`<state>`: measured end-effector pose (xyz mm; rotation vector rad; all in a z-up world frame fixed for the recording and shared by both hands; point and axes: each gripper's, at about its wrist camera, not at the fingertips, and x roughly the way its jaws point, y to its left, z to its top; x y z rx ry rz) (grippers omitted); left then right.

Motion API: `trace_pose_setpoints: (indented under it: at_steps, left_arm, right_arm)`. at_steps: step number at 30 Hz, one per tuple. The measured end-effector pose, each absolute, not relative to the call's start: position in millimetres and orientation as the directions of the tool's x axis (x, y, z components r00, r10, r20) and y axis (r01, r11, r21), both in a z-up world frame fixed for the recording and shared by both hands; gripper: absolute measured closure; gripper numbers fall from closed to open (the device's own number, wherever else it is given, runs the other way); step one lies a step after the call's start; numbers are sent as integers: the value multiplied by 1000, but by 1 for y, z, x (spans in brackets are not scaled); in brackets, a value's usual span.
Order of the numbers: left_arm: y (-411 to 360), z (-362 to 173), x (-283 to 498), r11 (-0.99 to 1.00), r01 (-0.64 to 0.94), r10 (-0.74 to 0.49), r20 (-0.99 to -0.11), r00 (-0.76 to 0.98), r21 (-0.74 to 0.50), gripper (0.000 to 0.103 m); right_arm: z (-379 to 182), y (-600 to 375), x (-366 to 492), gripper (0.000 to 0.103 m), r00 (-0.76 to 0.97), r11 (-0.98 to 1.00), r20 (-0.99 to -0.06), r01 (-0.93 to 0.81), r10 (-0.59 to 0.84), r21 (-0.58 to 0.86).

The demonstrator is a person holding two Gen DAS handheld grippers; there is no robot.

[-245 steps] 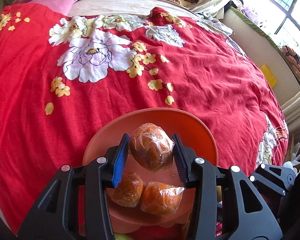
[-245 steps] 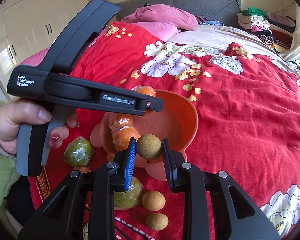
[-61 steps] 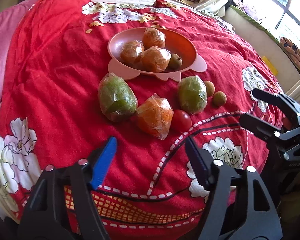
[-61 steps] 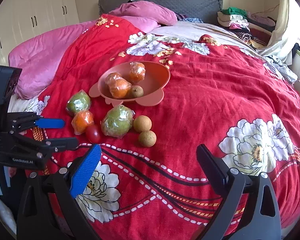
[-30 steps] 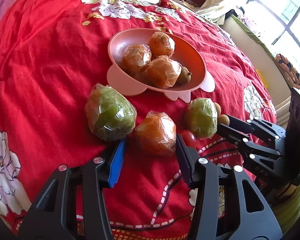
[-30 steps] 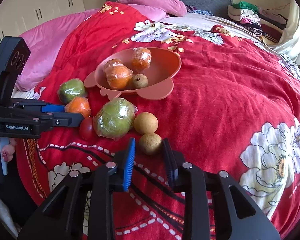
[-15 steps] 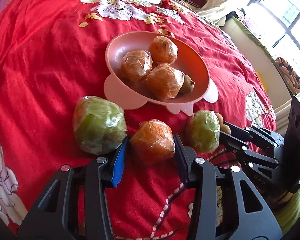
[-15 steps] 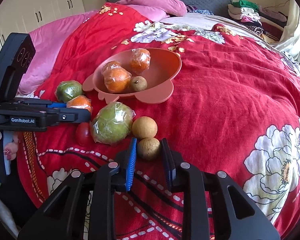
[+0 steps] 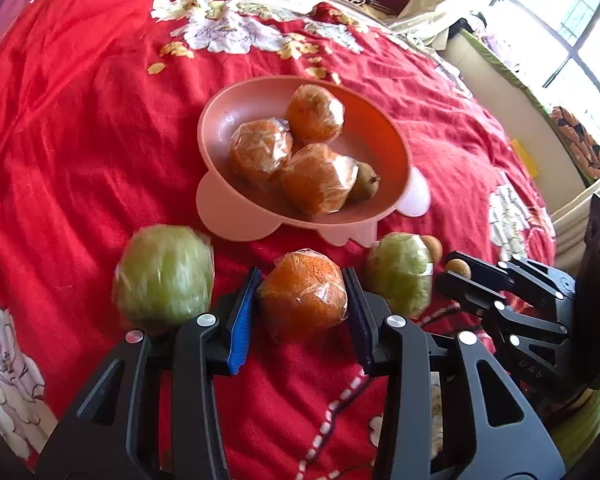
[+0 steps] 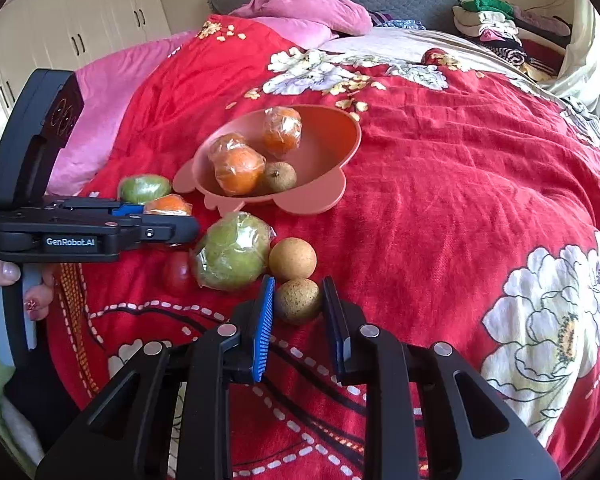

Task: Organize fruits
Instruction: 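Grasp a bagged orange with the left tool while the right tool grasps a brown fruit, then lift the bagged orange and brown fruit and carry both over the pink bowl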

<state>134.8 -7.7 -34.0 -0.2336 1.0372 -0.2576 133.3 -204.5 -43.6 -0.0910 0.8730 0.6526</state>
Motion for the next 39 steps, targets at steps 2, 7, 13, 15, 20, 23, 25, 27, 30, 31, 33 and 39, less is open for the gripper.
trace_pose_setpoints:
  at_steps: [2, 7, 13, 15, 20, 23, 25, 27, 30, 31, 33, 39]
  left_arm:
    - [-10, -28, 132, 943, 111, -326, -808, 491, -313, 70]
    - [-9, -12, 131, 940, 122, -335, -791, 511, -319, 70]
    - [-1, 8, 141, 940, 115, -330, -772, 544, -321, 70]
    - [1, 12, 146, 940, 114, -329, -768, 549, -322, 70]
    - [1, 17, 162, 944, 111, -319, -769, 554, -312, 70]
    - [0, 17, 174, 947, 109, -310, -774, 552, -302, 70]
    - [0, 17, 181, 950, 109, -304, -778, 549, -294, 70]
    - [0, 16, 188, 951, 109, -299, -782, 546, -288, 70]
    - [0, 14, 199, 955, 106, -290, -789, 541, -279, 70]
    - [1, 14, 202, 955, 104, -288, -791, 540, -277, 70]
    - [2, 11, 209, 956, 104, -286, -795, 536, -274, 70]
    - [3, 6, 226, 962, 100, -268, -807, 526, -254, 70]
  right_arm:
    - [-38, -206, 133, 80, 465, 800, -728, -569, 504, 190]
    - [-19, -207, 136, 80, 498, 802, -703, -570, 509, 177]
    - [-6, -205, 145, 80, 515, 798, -681, -576, 521, 174]
    - [-4, -203, 148, 80, 516, 797, -678, -578, 523, 175]
    - [0, -198, 156, 80, 518, 792, -672, -585, 530, 174]
    - [0, -194, 162, 80, 516, 789, -671, -589, 533, 174]
    - [-1, -192, 165, 80, 515, 788, -671, -590, 533, 173]
    - [-1, -189, 169, 80, 513, 786, -671, -594, 536, 174]
    - [-2, -186, 173, 80, 510, 783, -671, -596, 538, 175]
    - [-2, -185, 175, 80, 509, 782, -671, -598, 539, 175]
    - [-3, -183, 179, 80, 506, 781, -673, -600, 539, 174]
    - [-6, -179, 188, 80, 501, 780, -679, -602, 537, 172]
